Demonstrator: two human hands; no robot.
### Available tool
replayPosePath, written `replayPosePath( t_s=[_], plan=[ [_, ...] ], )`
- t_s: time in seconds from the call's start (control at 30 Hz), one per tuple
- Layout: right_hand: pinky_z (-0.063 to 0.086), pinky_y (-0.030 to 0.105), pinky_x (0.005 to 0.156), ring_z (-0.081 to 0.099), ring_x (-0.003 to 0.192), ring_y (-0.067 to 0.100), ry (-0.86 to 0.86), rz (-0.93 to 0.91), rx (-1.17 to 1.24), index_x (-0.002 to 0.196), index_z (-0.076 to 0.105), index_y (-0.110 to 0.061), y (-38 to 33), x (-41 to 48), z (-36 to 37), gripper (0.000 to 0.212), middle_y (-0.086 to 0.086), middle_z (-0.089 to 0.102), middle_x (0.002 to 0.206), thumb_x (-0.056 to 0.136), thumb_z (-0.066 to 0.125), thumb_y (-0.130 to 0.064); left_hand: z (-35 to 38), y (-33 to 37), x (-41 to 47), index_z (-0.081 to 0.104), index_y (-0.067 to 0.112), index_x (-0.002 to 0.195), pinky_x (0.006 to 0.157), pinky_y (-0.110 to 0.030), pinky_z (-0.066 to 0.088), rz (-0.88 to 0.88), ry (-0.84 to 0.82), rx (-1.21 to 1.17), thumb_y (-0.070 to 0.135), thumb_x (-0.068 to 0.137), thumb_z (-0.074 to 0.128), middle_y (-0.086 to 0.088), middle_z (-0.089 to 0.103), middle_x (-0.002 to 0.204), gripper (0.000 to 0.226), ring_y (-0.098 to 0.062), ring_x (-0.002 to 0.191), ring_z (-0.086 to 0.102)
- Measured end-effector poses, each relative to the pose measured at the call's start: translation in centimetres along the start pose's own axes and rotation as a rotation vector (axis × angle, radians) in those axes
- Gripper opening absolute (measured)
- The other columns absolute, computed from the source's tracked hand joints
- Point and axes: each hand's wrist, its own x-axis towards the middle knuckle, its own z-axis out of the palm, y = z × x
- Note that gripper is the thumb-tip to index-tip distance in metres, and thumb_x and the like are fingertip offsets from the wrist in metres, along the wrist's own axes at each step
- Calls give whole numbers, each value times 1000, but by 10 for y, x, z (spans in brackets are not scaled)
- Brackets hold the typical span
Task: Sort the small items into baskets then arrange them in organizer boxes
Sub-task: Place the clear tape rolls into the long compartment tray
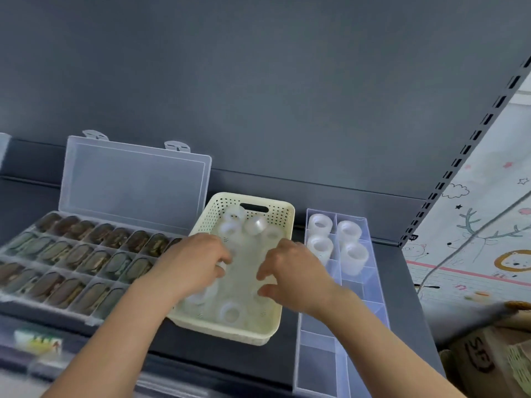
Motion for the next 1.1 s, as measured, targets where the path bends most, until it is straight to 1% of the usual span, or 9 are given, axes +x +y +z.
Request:
replayPosePath(
  t_s=[0.23,0.37,0.43,0.6,0.73,0.83,0.9,1.0,1.1],
  plan=[
    [29,35,91,47,96,22,-219,-30,-333,96,67,-18,-22,13,15,40,1,64,94,76,66,-52,6,-7,-18,60,31,118,87,-31,45,-41,-57,-107,53,73,73,16,47,108,51,-8,101,47],
    [31,34,83,44,86,23,-195,-18,-337,79,57,-17,-27,16,17,14,3,55,81,82,62,-30,6,-10,-26,45,29,124,84,-31,45,-54,-104,-14,41,70,79,13,41,113,65,-10,102,45],
    [33,33,83,44,86,23,-141,1,-309,78,55,-16,-24,16,19,9,2,52,80,85,56,-22,6,-8,-27,42,28,119,82,-32,46,-57,-62,-41,39,73,76,13,43,117,58,-11,100,48],
    [44,34,88,52,104,22,49,70,19,107,66,-20,-12,14,16,21,0,63,105,92,53,-29,-2,3,-25,38,33,108,62,-19,39,-41,103,-323,39,78,68,23,43,104,42,-2,81,48],
    [49,34,78,59,94,20,333,170,257,101,70,-16,0,2,6,17,0,66,97,86,66,-24,-3,16,-17,47,34,106,77,-28,48,-38,267,-562,43,78,72,23,52,107,39,-3,92,54],
    [50,34,70,61,78,18,494,274,366,93,73,-13,13,-15,-4,13,0,68,89,81,72,-18,-1,32,-6,61,31,92,78,-18,49,34,417,-758,33,79,74,25,57,114,19,-2,98,58],
    [49,31,68,60,75,17,542,336,382,91,74,-13,23,-27,-11,11,0,69,88,80,73,-16,2,46,3,66,27,81,83,-18,50,109,435,-759,28,79,74,21,56,124,9,-2,102,59],
    [50,35,66,61,72,19,573,411,326,87,75,-15,41,-47,-20,10,-1,69,84,77,76,-17,6,68,15,72,21,81,91,-25,47,204,422,-676,27,82,73,16,56,126,6,-4,108,56],
    [49,33,67,61,73,19,544,464,288,86,74,-15,59,-67,-22,9,-1,70,84,78,76,-18,7,89,25,74,14,86,83,-29,45,314,487,-499,25,85,69,9,62,104,11,-11,97,55]
  ],
)
